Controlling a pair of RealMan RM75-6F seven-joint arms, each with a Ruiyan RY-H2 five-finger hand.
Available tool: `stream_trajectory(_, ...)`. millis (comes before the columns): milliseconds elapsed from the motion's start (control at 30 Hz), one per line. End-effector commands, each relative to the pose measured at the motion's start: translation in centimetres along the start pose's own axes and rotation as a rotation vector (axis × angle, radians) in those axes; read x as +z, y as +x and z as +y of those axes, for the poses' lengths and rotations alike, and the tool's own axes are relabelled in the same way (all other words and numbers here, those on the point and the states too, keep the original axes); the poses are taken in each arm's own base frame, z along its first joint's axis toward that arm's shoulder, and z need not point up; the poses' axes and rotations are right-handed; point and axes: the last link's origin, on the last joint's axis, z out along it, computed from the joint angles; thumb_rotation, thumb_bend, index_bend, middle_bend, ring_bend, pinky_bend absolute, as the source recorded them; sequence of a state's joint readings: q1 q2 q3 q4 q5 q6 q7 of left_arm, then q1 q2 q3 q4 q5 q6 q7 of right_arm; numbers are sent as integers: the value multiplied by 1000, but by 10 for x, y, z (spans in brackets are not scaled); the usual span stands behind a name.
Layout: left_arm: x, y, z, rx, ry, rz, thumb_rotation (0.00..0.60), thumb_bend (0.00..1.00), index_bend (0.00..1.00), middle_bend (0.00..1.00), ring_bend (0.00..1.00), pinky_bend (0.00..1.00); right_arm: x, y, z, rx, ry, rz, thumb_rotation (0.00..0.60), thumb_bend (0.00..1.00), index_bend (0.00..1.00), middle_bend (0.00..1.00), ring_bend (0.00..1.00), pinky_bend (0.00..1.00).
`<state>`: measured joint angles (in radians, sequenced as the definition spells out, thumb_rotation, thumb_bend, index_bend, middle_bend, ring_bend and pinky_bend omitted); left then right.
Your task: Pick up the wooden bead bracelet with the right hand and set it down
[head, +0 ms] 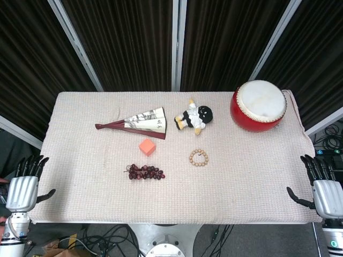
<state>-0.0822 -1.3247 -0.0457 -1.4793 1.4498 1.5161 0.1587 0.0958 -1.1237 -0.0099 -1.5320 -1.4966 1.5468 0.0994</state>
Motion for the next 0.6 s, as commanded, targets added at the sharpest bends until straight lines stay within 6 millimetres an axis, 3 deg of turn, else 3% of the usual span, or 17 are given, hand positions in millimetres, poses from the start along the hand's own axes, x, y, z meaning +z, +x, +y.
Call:
stream_trajectory(33,2,0,0,2,4,-1,600,0,145,103,0,0,5,-2,-2,1,8,1,396,212,0,77,0,0)
stream_trajectory(233,5,-1,0,1,5,1,600,0,145,103,0,0,15,-6,-7,14,36,-10,399,212,0,95,0,0)
stream_trajectory(333,5,0,1,-2,3,1,600,0,145,103,0,0,22,-9,-13,40,74,-26,449,222,0,110,0,0)
stream_trajectory(467,5,0,3,0,-3,2,600,0,145,103,0,0,46,-21,-34,69,184,-108,547,333,13,159,0,0)
stream_trajectory(600,4,1,2,-1,-1,2,600,0,145,103,0,0,82,-42,-65,62,287,-181,597,402,99,219,0,0)
